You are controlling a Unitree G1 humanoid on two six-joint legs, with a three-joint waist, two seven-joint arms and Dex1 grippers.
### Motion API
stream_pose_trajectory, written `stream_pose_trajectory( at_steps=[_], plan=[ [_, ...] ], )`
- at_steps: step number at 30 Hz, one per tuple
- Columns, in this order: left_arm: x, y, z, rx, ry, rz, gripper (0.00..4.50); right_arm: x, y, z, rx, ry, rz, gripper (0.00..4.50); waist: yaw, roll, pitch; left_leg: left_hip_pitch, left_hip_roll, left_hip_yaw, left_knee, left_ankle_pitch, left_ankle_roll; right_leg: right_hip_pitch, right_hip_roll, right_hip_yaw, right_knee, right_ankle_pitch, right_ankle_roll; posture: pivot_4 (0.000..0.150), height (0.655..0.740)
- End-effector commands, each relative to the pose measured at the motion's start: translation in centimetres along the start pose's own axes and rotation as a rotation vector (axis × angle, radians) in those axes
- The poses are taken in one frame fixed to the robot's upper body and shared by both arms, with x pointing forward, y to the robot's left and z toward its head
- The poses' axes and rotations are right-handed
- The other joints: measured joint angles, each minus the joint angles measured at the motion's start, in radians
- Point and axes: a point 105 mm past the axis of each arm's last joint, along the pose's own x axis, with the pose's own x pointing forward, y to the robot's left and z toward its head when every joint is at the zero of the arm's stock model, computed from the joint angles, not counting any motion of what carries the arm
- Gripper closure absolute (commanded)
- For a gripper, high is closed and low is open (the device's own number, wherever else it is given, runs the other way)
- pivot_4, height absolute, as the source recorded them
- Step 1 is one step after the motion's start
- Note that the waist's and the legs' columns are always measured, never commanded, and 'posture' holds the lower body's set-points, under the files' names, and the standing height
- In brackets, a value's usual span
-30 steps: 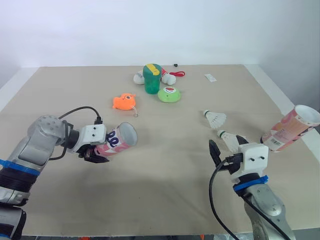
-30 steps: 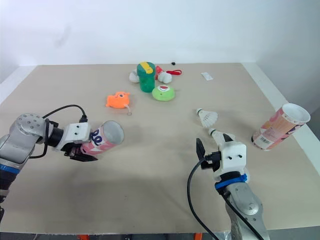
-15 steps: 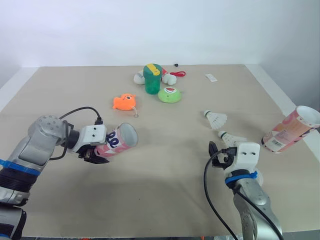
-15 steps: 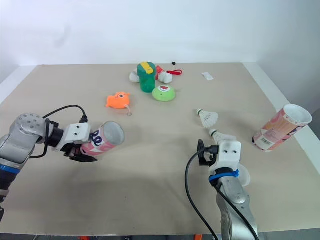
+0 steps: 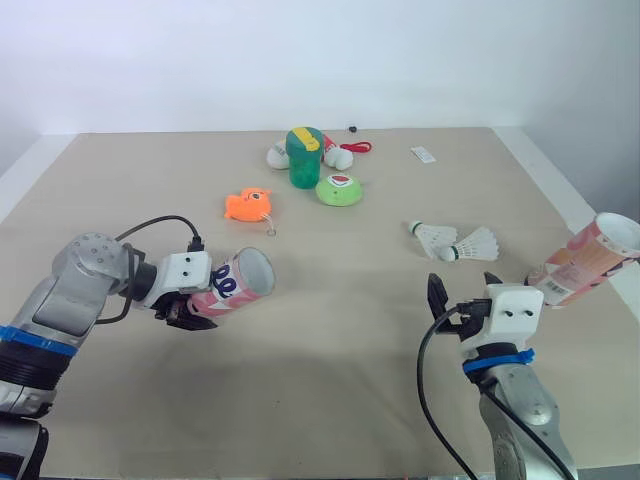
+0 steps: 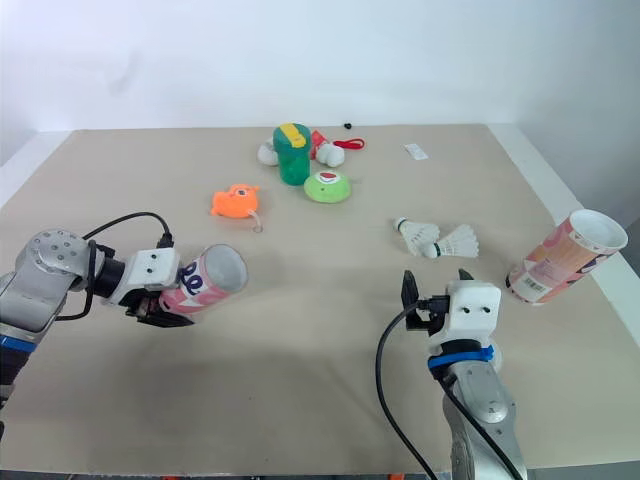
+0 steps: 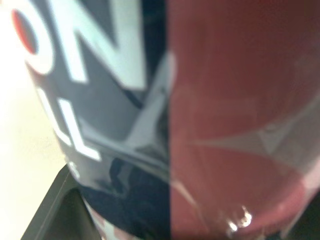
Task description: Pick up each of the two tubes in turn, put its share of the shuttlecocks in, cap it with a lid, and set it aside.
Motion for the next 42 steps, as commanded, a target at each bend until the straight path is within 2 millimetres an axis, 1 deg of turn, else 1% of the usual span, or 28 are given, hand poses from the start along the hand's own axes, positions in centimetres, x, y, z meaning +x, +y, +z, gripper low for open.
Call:
stream_pose_trajectory(
  at_steps=[1,8,12,17,21,23,29,32,35,38,42],
  plan=[
    [1.5,-1.0,0.1,-0.009,-0.021,-0.075,1.26,0.8,-1.0,1.6,0.006,-0.06,-0.014,0.04,-0.001,0.0,0.0,0.0,0.0,0.0,0.0,0.0,0.0,0.0,0.0,0.0,0.0,0.0,0.0,0.15,0.74],
    [1.5,-1.0,0.2,-0.005,-0.022,-0.07,1.26,1.2,-1.1,1.5,0.0,-0.055,0.008,0.04,-0.001,0.0,0.0,0.0,-0.006,-0.001,0.0,0.0,0.0,0.002,-0.006,-0.001,0.0,-0.002,0.004,0.15,0.74],
    [1.5,-1.0,0.3,-0.008,-0.026,-0.068,1.26,2.1,-1.8,1.0,-0.009,-0.014,0.062,0.04,-0.001,0.0,0.0,0.0,-0.007,-0.001,0.0,0.0,0.0,0.002,-0.007,-0.001,0.0,-0.003,0.005,0.15,0.74],
    [1.7,-0.8,0.4,-0.006,-0.031,-0.065,1.26,4.0,-4.2,-0.2,-0.052,0.093,0.158,0.04,0.0,0.0,0.0,0.0,-0.008,0.0,0.001,0.0,0.0,0.003,-0.008,-0.001,0.0,-0.002,0.006,0.15,0.74],
    [1.8,-0.8,0.5,-0.004,-0.033,-0.068,1.26,5.8,-6.2,0.0,-0.076,0.122,0.181,0.04,0.0,0.0,0.0,0.0,-0.009,-0.001,0.0,0.0,0.001,0.004,-0.008,0.0,-0.001,-0.002,0.007,0.15,0.74],
    [1.9,-0.8,0.6,-0.003,-0.034,-0.069,1.26,6.9,-7.1,0.0,-0.082,0.134,0.182,0.04,0.0,0.0,0.001,0.0,-0.009,-0.001,0.0,0.0,0.002,0.004,-0.008,-0.001,-0.001,0.0,0.011,0.15,0.74],
    [1.9,-1.0,0.7,-0.005,-0.038,-0.069,1.26,9.3,-8.6,-0.2,-0.043,0.152,0.178,0.04,0.0,0.0,0.001,0.0,-0.01,-0.002,0.0,0.001,0.002,0.004,-0.009,0.0,-0.002,0.001,0.013,0.15,0.74],
    [1.9,-1.1,0.7,-0.01,-0.038,-0.067,1.26,10.2,-8.8,-0.3,-0.031,0.156,0.169,0.04,0.0,0.0,0.001,-0.001,-0.01,-0.002,0.0,0.001,0.003,0.004,-0.009,0.0,-0.002,0.001,0.013,0.15,0.74],
    [2.0,-1.2,0.7,-0.014,-0.039,-0.066,1.26,10.8,-8.3,-0.6,0.019,0.173,0.206,0.04,0.0,0.0,0.001,-0.001,-0.01,-0.002,0.0,0.0,0.003,0.004,-0.009,0.0,-0.003,0.001,0.013,0.15,0.74],
    [2.0,-1.2,0.7,-0.017,-0.04,-0.06,1.26,10.5,-7.7,-0.8,0.032,0.188,0.256,0.04,-0.001,0.0,0.001,-0.001,-0.01,-0.001,0.0,0.0,0.003,0.004,-0.009,0.0,-0.003,0.001,0.013,0.15,0.74],
    [1.9,-1.2,0.7,-0.021,-0.039,-0.054,1.26,9.7,-7.1,-0.7,0.032,0.195,0.297,0.04,0.0,0.0,0.001,-0.001,-0.01,-0.002,0.0,0.0,0.003,0.005,-0.009,0.0,-0.003,0.001,0.014,0.15,0.74]
  ],
)
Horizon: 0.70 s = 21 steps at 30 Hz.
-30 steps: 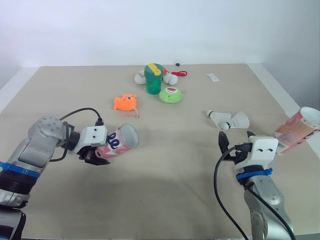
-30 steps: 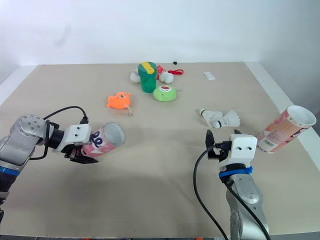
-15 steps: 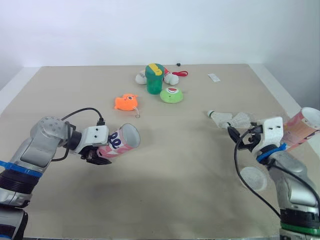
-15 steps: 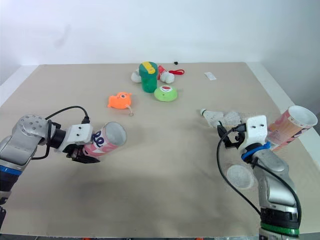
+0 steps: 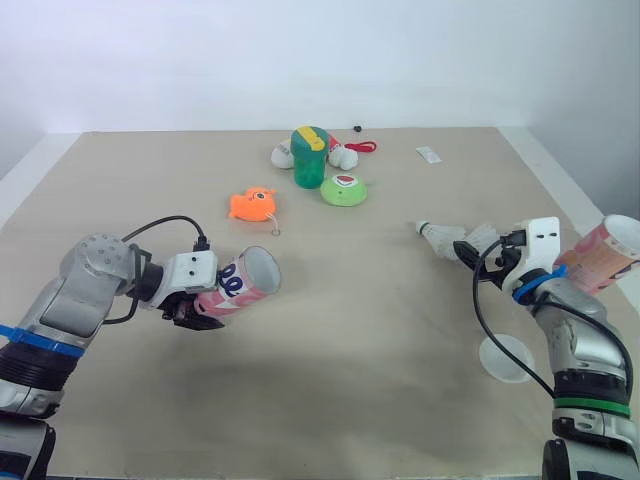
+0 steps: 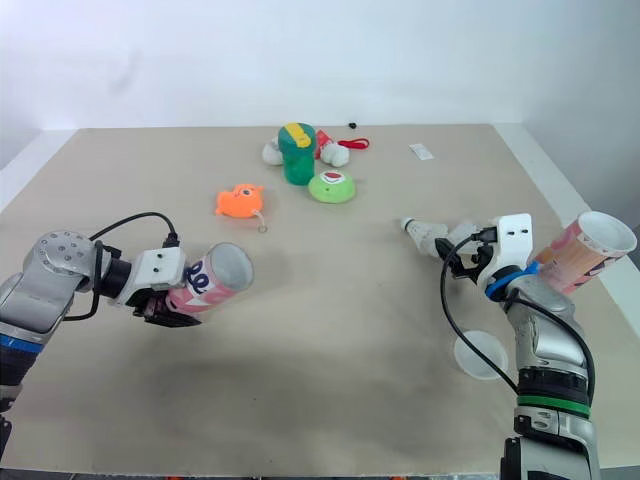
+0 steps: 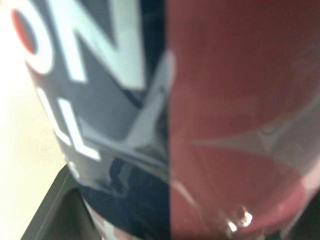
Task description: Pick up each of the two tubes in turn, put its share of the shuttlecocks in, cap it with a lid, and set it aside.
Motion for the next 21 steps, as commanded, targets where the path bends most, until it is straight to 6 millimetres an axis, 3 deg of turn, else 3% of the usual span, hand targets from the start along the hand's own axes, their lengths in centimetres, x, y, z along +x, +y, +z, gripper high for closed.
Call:
stream_pose_trajectory(
  at_steps=[1,2,5,7,8,9,13,21],
  plan=[
    [1.2,-1.0,-0.1,-0.013,-0.017,-0.051,1.26,-0.8,0.2,1.8,-0.031,-0.047,0.019,0.04,0.0,0.0,0.0,0.0,0.0,0.0,0.0,0.0,0.0,0.0,0.0,0.0,0.0,0.0,0.0,0.15,0.74],
    [1.2,-1.0,-0.1,-0.015,-0.017,-0.051,1.26,-1.0,0.3,1.8,-0.029,-0.047,0.017,0.04,0.0,0.0,0.0,0.0,0.0,0.0,0.0,0.0,0.0,0.0,0.0,0.0,0.0,0.0,0.0,0.15,0.74],
    [1.4,-1.1,0.0,-0.016,-0.021,-0.051,1.26,-1.4,0.4,1.8,-0.023,-0.047,0.011,0.79,0.0,0.0,0.0,0.0,0.0,0.0,0.0,0.0,0.0,0.0,0.0,0.0,0.0,0.001,0.0,0.15,0.74],
    [1.4,-1.0,0.0,-0.015,-0.023,-0.051,1.26,-1.5,0.5,1.7,-0.019,-0.042,0.009,1.73,0.0,0.0,0.0,0.0,0.0,0.0,0.0,0.0,0.0,0.0,0.0,0.0,0.0,0.001,0.0,0.15,0.74],
    [1.4,-1.0,0.0,-0.015,-0.024,-0.05,1.26,-1.7,0.6,1.5,-0.017,-0.037,0.009,1.98,0.0,0.0,0.0,0.0,0.0,0.0,0.0,0.0,0.0,0.0,0.0,0.0,0.0,0.001,0.0,0.15,0.74],
    [1.5,-1.0,0.1,-0.014,-0.024,-0.05,1.26,-1.8,0.6,1.4,-0.015,-0.034,0.009,2.6,0.001,0.0,0.0,0.0,0.0,0.0,0.0,0.0,0.0,0.0,0.0,0.0,0.0,0.001,0.0,0.15,0.74],
    [1.5,-0.9,0.1,-0.013,-0.026,-0.049,1.26,-2.4,1.2,1.1,0.001,-0.017,0.021,4.36,0.002,0.0,0.0,0.0,0.0,0.0,0.0,0.0,0.0,0.0,0.0,0.0,0.0,0.0,0.0,0.15,0.74],
    [1.7,-1.1,0.1,-0.019,-0.028,-0.055,1.26,-3.6,2.2,0.8,0.053,-0.019,0.058,4.45,0.004,0.0,0.0,0.0,0.0,0.0,0.0,0.0,0.0,0.0,0.0,0.0,-0.001,0.0,0.001,0.15,0.74]
  ],
)
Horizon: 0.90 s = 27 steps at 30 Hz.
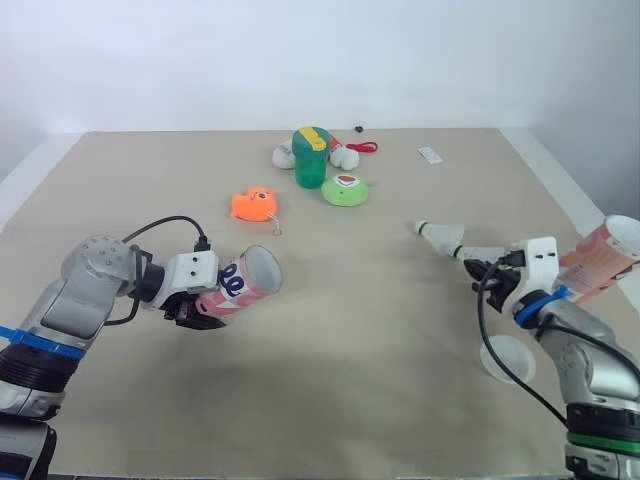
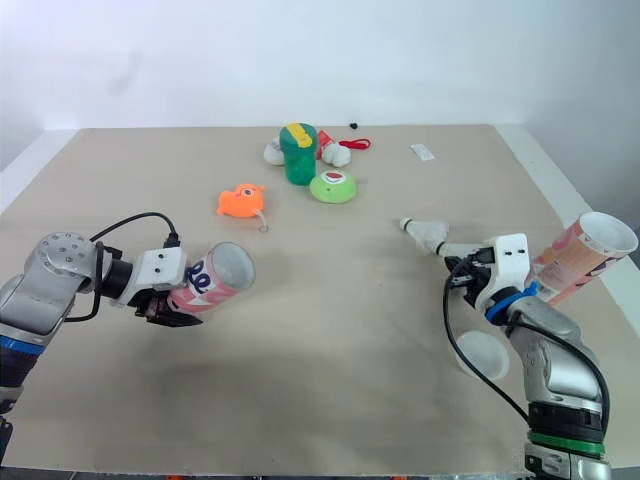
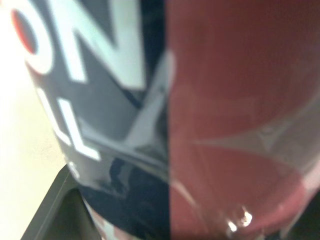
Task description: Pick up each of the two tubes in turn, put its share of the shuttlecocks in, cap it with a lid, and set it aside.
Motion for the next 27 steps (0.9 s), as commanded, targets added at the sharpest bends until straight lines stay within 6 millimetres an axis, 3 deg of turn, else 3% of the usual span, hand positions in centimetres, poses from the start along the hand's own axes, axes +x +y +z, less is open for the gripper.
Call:
stream_pose_trajectory(
  at_steps=[1,5,9,11,15,19,27],
  plan=[
    [1.5,-1.1,0.0,-0.017,-0.022,-0.063,1.26,-0.7,1.0,2.0,0.016,-0.079,0.051,4.45,0.0,0.0,0.0,0.0,0.0,0.0,0.0,0.0,0.0,0.0,0.0,0.0,0.0,0.0,0.0,0.15,0.74],
    [1.5,-1.1,0.0,-0.018,-0.024,-0.062,1.26,-1.4,1.0,2.8,0.022,-0.117,0.058,4.45,0.001,0.0,0.0,0.0,0.0,0.0,0.0,0.0,0.0,0.0,0.0,0.0,0.0,0.0,0.0,0.15,0.74],
    [1.4,-1.2,-0.1,-0.023,-0.022,-0.06,1.26,-3.5,2.7,6.0,0.012,-0.232,0.186,4.45,0.001,0.001,0.0,-0.001,-0.001,0.0,0.0,0.0,0.0,0.0,-0.001,0.0,-0.001,0.0,0.001,0.15,0.74],
    [1.3,-1.2,-0.1,-0.026,-0.023,-0.06,1.26,-4.7,5.8,7.7,-0.011,-0.271,0.362,4.45,0.001,0.001,0.0,-0.001,-0.001,0.0,0.0,0.0,0.001,0.0,-0.001,0.0,-0.002,0.0,0.001,0.15,0.74],
    [1.3,-1.1,0.0,-0.03,-0.025,-0.06,1.26,-6.2,11.8,8.9,-0.064,-0.232,0.676,4.45,0.0,0.001,0.0,0.0,0.001,-0.001,-0.001,-0.001,0.002,0.001,0.0,0.0,-0.002,0.0,0.0,0.15,0.74],
    [1.4,-1.0,0.2,-0.027,-0.031,-0.064,1.26,-5.3,17.9,8.9,-0.267,-0.187,0.896,4.45,-0.004,0.001,0.001,0.0,0.001,0.0,0.0,-0.001,0.002,0.0,0.0,0.0,-0.002,0.0,-0.001,0.15,0.74],
    [1.7,-0.9,0.5,-0.018,-0.038,-0.069,1.26,-1.7,23.6,8.9,-0.466,-0.224,1.05,4.45,0.004,0.0,0.0,-0.005,0.0,-0.001,0.0,-0.001,0.003,0.0,0.0,-0.001,-0.01,0.004,0.002,0.15,0.74]
  ],
)
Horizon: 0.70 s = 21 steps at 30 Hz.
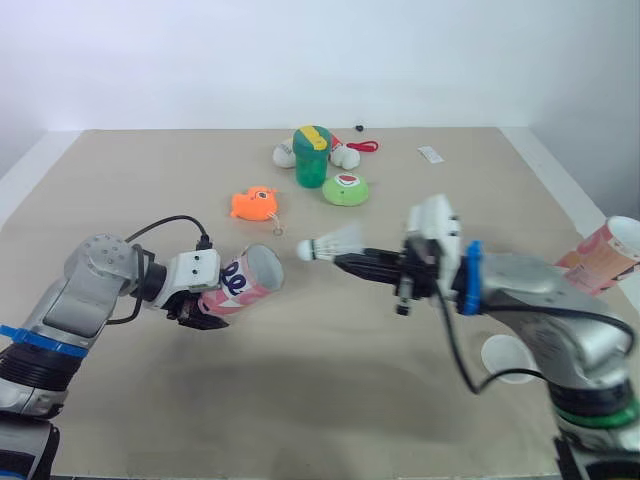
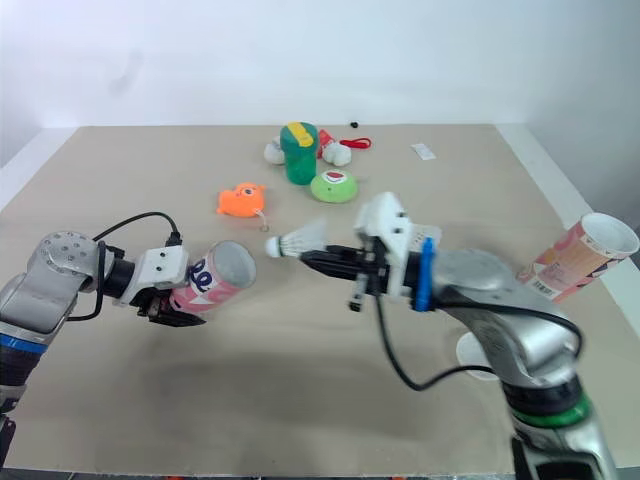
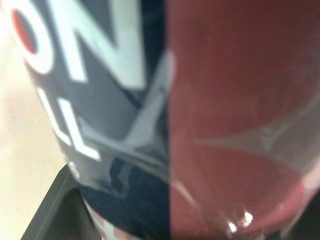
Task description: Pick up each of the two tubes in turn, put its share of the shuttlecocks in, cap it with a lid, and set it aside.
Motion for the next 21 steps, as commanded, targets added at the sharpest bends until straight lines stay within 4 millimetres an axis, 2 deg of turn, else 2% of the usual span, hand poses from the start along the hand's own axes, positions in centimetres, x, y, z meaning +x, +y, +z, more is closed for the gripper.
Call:
stream_pose_trajectory(
  at_steps=[1,4,8,10,11,12,13,14,17,18,19,20,21],
  plan=[
    [1.4,-1.0,-0.1,-0.015,-0.014,-0.058,1.26,2.0,0.5,0.3,-0.093,-0.002,0.069,4.45,0.002,0.0,0.0,-0.001,0.0,-0.001,0.0,0.0,0.0,-0.001,0.0,-0.001,-0.001,0.0,0.0,0.15,0.74],
    [1.5,-1.1,0.0,-0.013,-0.014,-0.06,1.26,3.9,1.5,-0.2,-0.125,0.017,0.144,4.45,0.003,0.0,0.0,-0.003,-0.001,-0.003,0.0,0.0,0.001,-0.001,-0.001,-0.002,-0.001,-0.001,0.0,0.15,0.74],
    [1.3,-1.2,-0.1,-0.016,-0.012,-0.058,1.26,5.3,2.4,0.8,-0.095,-0.044,0.19,4.45,0.002,0.0,0.0,-0.003,-0.001,-0.004,0.001,0.0,0.001,-0.001,-0.001,-0.003,0.0,0.0,0.0,0.15,0.74],
    [1.2,-1.3,-0.1,-0.018,-0.01,-0.057,1.26,5.4,2.6,1.4,-0.066,-0.088,0.193,3.84,0.002,0.0,0.0,-0.004,-0.001,-0.005,0.001,0.0,0.001,-0.001,-0.001,-0.004,0.0,0.0,0.0,0.15,0.74],
    [1.2,-1.3,-0.2,-0.018,-0.009,-0.057,1.26,5.3,2.7,1.7,-0.048,-0.109,0.188,3.72,0.002,0.0,0.0,-0.004,0.0,-0.005,0.001,0.0,0.001,-0.001,0.0,-0.004,0.0,0.0,0.0,0.15,0.74],
    [1.2,-1.4,-0.2,-0.019,-0.008,-0.057,1.26,5.2,2.5,2.0,-0.029,-0.134,0.173,3.22,0.002,0.0,0.0,-0.004,0.0,-0.005,0.002,0.0,0.001,-0.001,0.0,-0.004,0.0,0.0,0.0,0.15,0.74],
    [1.1,-1.4,-0.2,-0.019,-0.007,-0.056,1.26,4.7,2.3,2.2,-0.002,-0.161,0.147,3.09,0.002,0.0,0.0,-0.004,0.0,-0.005,0.002,0.0,0.001,-0.001,-0.001,-0.004,0.0,0.0,0.0,0.15,0.74],
    [1.1,-1.4,-0.2,-0.019,-0.007,-0.056,1.26,4.4,2.1,2.4,0.017,-0.178,0.128,2.47,0.002,0.0,0.0,-0.004,0.0,-0.005,0.001,0.0,0.001,-0.001,0.0,-0.004,0.0,0.0,-0.001,0.15,0.74],
    [1.1,-1.5,-0.2,-0.02,-0.005,-0.058,1.26,3.1,1.6,2.5,0.06,-0.209,0.049,1.26,0.002,0.0,0.0,-0.005,0.0,-0.007,0.001,0.0,0.001,-0.001,-0.001,-0.006,0.0,-0.001,-0.001,0.15,0.74],
    [1.1,-1.5,-0.2,-0.021,-0.004,-0.059,1.26,2.5,1.2,2.4,0.069,-0.22,0.004,0.69,0.002,0.0,0.0,-0.005,0.0,-0.007,0.001,0.0,0.001,-0.001,-0.001,-0.006,0.0,-0.001,-0.001,0.15,0.74],
    [1.1,-1.6,-0.3,-0.021,-0.004,-0.059,1.26,1.7,0.4,2.3,0.071,-0.233,-0.076,0.23,0.002,-0.001,0.0,-0.005,0.0,-0.007,0.001,0.0,0.001,-0.001,0.0,-0.006,0.0,-0.001,-0.001,0.15,0.74],
    [1.1,-1.6,-0.3,-0.021,-0.004,-0.06,1.26,0.6,-0.8,1.8,0.055,-0.235,-0.19,0.06,0.002,0.0,0.0,-0.006,0.0,-0.008,0.001,0.0,0.001,-0.001,0.0,-0.008,0.0,-0.001,-0.002,0.15,0.74],
    [1.1,-1.5,-0.3,-0.021,-0.003,-0.06,1.26,-1.3,-2.9,1.2,0.026,-0.237,-0.38,0.06,0.001,0.0,0.0,-0.006,0.0,-0.009,0.001,0.0,0.001,-0.001,0.0,-0.008,0.0,-0.001,-0.002,0.15,0.74]
  ],
)
